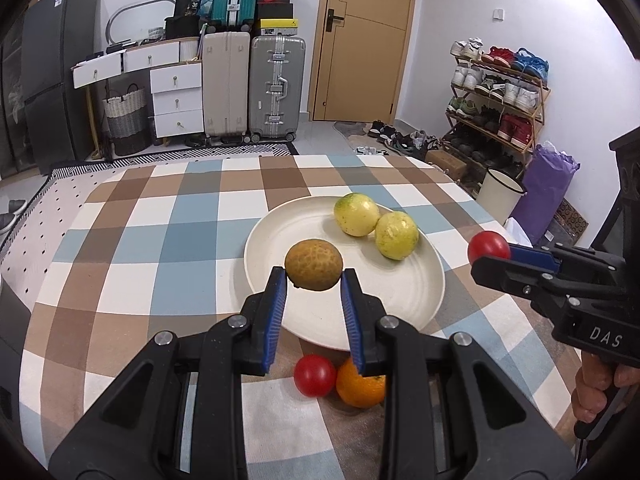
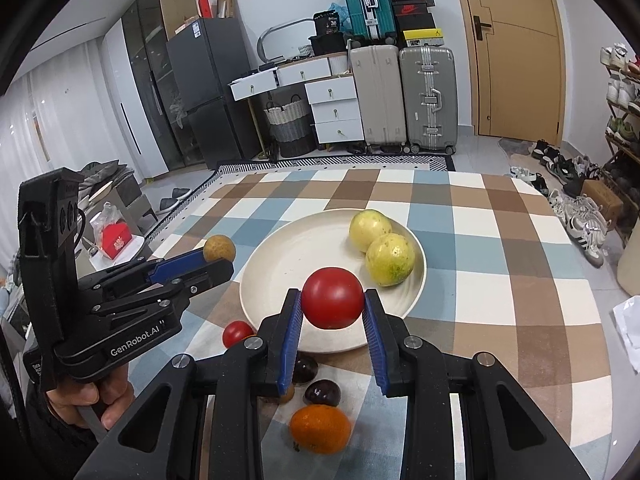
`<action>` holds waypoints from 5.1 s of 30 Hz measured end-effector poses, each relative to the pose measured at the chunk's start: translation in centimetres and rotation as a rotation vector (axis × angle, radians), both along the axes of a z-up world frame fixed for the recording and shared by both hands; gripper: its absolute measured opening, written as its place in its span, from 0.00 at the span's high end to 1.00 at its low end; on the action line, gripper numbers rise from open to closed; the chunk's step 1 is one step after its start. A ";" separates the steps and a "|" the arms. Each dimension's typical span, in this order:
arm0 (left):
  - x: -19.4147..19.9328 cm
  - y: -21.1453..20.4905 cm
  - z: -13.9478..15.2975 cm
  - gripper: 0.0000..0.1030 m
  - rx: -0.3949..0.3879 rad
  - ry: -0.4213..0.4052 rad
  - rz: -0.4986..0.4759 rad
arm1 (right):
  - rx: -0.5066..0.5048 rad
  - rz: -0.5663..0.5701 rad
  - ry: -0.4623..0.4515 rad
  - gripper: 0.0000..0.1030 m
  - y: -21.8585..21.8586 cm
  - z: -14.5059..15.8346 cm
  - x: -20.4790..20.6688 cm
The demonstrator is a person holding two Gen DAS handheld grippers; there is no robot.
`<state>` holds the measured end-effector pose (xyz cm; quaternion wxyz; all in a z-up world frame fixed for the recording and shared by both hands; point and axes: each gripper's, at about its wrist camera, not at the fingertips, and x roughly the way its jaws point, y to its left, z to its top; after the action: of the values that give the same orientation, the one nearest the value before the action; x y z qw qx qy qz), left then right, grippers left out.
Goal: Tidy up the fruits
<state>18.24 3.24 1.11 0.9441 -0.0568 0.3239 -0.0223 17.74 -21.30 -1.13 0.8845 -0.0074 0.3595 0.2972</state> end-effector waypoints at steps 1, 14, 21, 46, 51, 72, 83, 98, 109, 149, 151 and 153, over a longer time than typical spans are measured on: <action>0.4 0.1 -0.3 0.76 -0.003 0.006 0.005 | -0.001 0.000 0.005 0.70 0.1 -0.3 0.3; 2.4 -0.9 -3.4 0.76 0.035 0.057 -0.008 | -0.036 -0.003 0.074 0.70 1.8 -3.6 2.8; 2.5 -1.1 -3.6 0.76 0.041 0.061 -0.021 | -0.043 -0.019 0.097 0.70 2.4 -4.6 4.0; -3.1 1.6 -1.0 0.01 0.010 -0.029 0.019 | -0.104 -0.092 0.034 0.01 -1.7 -2.2 -0.9; -4.4 1.1 -1.7 0.01 0.005 0.015 -0.004 | -0.131 -0.101 0.047 0.00 -1.8 -2.7 -1.9; -3.9 -1.2 -4.2 0.01 0.069 0.108 -0.075 | -0.189 -0.061 0.140 0.00 -0.6 -7.0 -3.3; -3.7 -1.4 -4.6 0.01 0.057 0.119 -0.101 | -0.151 -0.019 0.173 0.14 -0.3 -7.6 -3.4; -3.7 -1.2 -4.6 0.01 0.052 0.120 -0.096 | -0.138 0.012 0.163 0.50 0.1 -7.6 -3.8; -3.8 -1.7 -4.7 0.02 0.079 0.111 -0.106 | -0.111 0.053 0.116 0.60 -0.2 -6.6 -5.5; -1.5 2.8 -6.5 0.80 -0.244 0.195 -0.088 | -0.051 0.009 0.116 0.60 -2.8 -5.8 -6.1; -1.5 2.6 -6.5 0.81 -0.241 0.193 -0.092 | -0.050 0.010 0.117 0.60 -2.7 -5.8 -6.1; -1.6 2.6 -6.4 0.81 -0.240 0.191 -0.092 | -0.050 0.008 0.116 0.60 -2.8 -5.8 -6.1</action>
<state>16.62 5.88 -5.33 0.8934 -0.1562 0.4094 -0.0986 11.63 -24.06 -6.94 0.8604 -0.0139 0.4177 0.2916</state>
